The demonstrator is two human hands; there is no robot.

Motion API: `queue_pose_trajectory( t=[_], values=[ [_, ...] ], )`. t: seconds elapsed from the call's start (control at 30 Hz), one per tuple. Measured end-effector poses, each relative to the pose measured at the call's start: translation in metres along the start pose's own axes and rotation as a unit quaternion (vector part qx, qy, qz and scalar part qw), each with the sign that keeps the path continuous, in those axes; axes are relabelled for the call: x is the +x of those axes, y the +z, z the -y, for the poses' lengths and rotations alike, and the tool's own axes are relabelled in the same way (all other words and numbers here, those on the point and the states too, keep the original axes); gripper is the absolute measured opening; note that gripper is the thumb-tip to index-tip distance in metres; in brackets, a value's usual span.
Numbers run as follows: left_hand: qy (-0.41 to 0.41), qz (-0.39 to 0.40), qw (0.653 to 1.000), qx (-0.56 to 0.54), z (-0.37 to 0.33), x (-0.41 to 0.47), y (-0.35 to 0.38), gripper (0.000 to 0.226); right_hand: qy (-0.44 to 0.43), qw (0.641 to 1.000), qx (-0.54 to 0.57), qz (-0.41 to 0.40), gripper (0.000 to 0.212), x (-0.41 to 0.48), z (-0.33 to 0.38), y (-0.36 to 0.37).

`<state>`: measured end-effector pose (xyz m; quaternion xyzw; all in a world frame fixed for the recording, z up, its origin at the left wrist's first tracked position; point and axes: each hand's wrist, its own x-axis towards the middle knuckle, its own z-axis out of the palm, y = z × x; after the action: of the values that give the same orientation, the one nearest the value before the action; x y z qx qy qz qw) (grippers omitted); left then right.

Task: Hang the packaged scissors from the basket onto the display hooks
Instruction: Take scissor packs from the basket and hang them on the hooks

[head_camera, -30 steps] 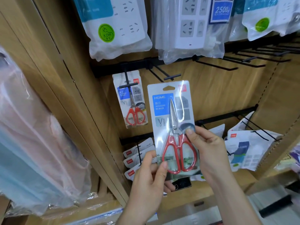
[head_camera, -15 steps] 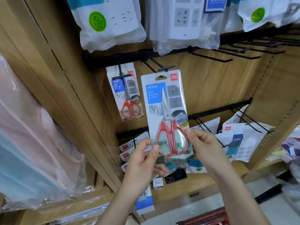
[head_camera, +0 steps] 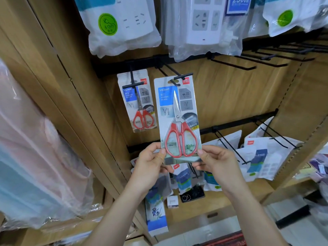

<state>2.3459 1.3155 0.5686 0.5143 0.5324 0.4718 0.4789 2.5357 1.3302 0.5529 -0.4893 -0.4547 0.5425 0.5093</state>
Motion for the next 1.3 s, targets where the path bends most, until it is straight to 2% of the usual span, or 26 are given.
queue_pose_trajectory(
  t=[0.17,0.3,0.4,0.53,0.67,0.8,0.9,1.03,1.17,1.3],
  values=[
    [0.035,-0.084,0.994,0.054,0.001,0.034,0.006,0.021,-0.019,0.998,0.056,-0.026,0.018,0.012,0.000,0.008],
    [0.042,-0.161,0.983,0.079,-0.002,0.071,0.006,0.018,-0.008,1.000,0.010,-0.026,0.019,0.017,-0.001,-0.006],
    [0.022,-0.193,0.977,0.084,-0.006,0.101,0.007,0.025,0.019,0.999,-0.026,-0.028,0.020,0.013,-0.010,-0.022],
    [-0.046,-0.195,0.980,0.009,0.005,0.120,0.016,0.017,0.052,0.997,-0.049,-0.024,0.023,0.005,-0.026,-0.041],
    [-0.103,-0.213,0.964,-0.117,0.022,0.125,0.015,0.012,0.062,0.996,-0.037,-0.044,0.020,-0.005,-0.036,-0.057],
    [-0.141,-0.205,0.960,-0.127,0.037,0.127,0.013,0.019,0.069,0.994,-0.010,-0.079,0.018,-0.018,-0.041,-0.067],
    [-0.146,-0.189,0.968,-0.079,0.041,0.124,0.011,0.012,0.072,0.993,-0.016,-0.091,0.019,-0.031,-0.046,-0.068],
    [-0.113,-0.134,0.984,0.032,0.040,0.114,0.018,0.023,0.074,0.987,-0.015,-0.138,0.020,-0.055,-0.053,-0.063],
    [-0.071,0.022,0.994,0.080,0.054,0.075,0.047,0.025,0.078,0.979,-0.007,-0.189,0.021,-0.080,-0.067,-0.060],
    [-0.054,0.151,0.981,0.110,0.097,0.023,0.078,0.027,0.088,0.962,-0.001,-0.259,0.020,-0.116,-0.090,-0.074]
  ],
)
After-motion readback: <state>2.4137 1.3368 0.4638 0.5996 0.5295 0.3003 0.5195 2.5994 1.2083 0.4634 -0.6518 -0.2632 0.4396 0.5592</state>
